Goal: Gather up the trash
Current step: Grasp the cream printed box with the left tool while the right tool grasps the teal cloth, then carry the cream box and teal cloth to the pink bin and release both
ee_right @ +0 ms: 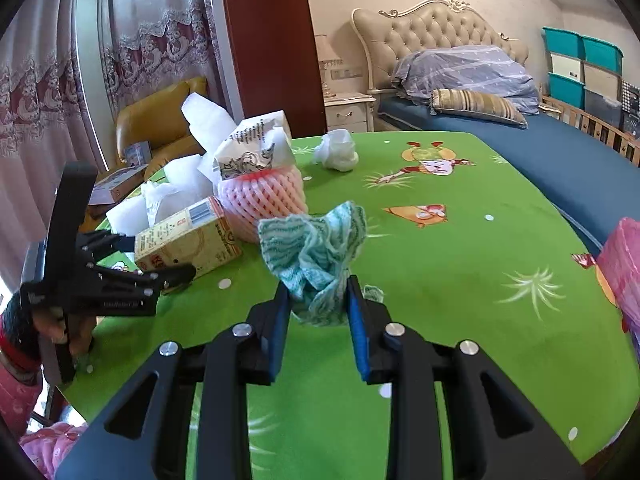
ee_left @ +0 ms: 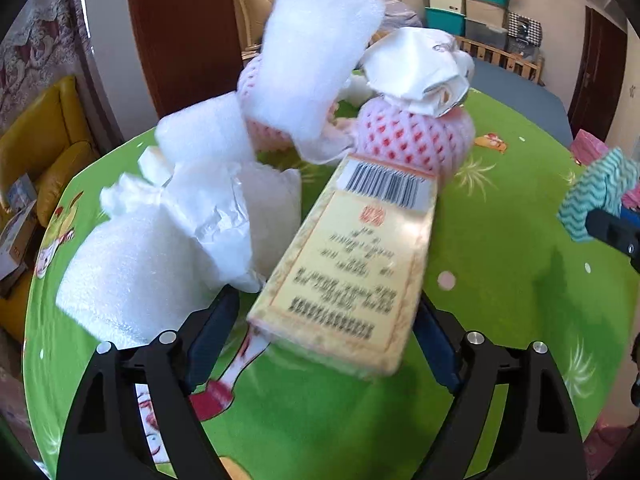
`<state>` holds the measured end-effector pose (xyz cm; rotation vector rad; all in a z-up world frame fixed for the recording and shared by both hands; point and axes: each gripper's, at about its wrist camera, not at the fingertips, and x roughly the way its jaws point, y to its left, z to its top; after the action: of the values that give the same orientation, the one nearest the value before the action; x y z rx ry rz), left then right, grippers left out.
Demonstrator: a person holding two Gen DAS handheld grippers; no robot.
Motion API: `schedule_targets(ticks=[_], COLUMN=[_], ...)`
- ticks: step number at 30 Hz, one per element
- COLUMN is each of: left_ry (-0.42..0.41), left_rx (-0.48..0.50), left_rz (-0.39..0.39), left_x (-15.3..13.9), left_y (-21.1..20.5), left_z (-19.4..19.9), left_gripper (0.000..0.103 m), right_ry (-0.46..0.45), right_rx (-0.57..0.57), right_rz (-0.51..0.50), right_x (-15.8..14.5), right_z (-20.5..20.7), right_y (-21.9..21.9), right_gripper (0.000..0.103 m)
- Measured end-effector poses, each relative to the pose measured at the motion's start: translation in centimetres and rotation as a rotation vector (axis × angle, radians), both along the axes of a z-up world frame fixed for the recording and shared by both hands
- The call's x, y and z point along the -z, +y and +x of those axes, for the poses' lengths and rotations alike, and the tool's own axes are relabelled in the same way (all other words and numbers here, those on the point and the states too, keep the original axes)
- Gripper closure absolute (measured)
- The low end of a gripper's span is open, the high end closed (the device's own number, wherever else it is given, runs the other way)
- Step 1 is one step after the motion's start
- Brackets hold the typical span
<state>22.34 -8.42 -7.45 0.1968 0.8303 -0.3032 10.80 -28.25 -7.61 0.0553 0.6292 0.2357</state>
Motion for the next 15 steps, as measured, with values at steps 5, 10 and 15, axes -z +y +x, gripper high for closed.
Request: schedule_targets(ticks=[5,10,15], left_ry=[-0.049,-0.09,-0.047], left_rx=[0.051,0.056,0.078], left_rz=[-0.039,-0.082,-0.075], left_x=[-0.7,-1.1,-0.2], left_y=[-1.7,-2.4,-2.9], left_z=[-2.2,-4.8,-5.5], left_gripper=[0.05,0.052,0.051], right_ry=[-0.012,-0.018,-0.013], right_rx=[0.023,0.023,0.018], right_rz=[-0.023,-0.039,-0.036], right_x=[0.2,0.6,1.0], right_z=[-1.0,-1.6,-2.0], right_y=[-0.9,-1.3,-1.3], right_gripper=[0.076,0.076,0.076])
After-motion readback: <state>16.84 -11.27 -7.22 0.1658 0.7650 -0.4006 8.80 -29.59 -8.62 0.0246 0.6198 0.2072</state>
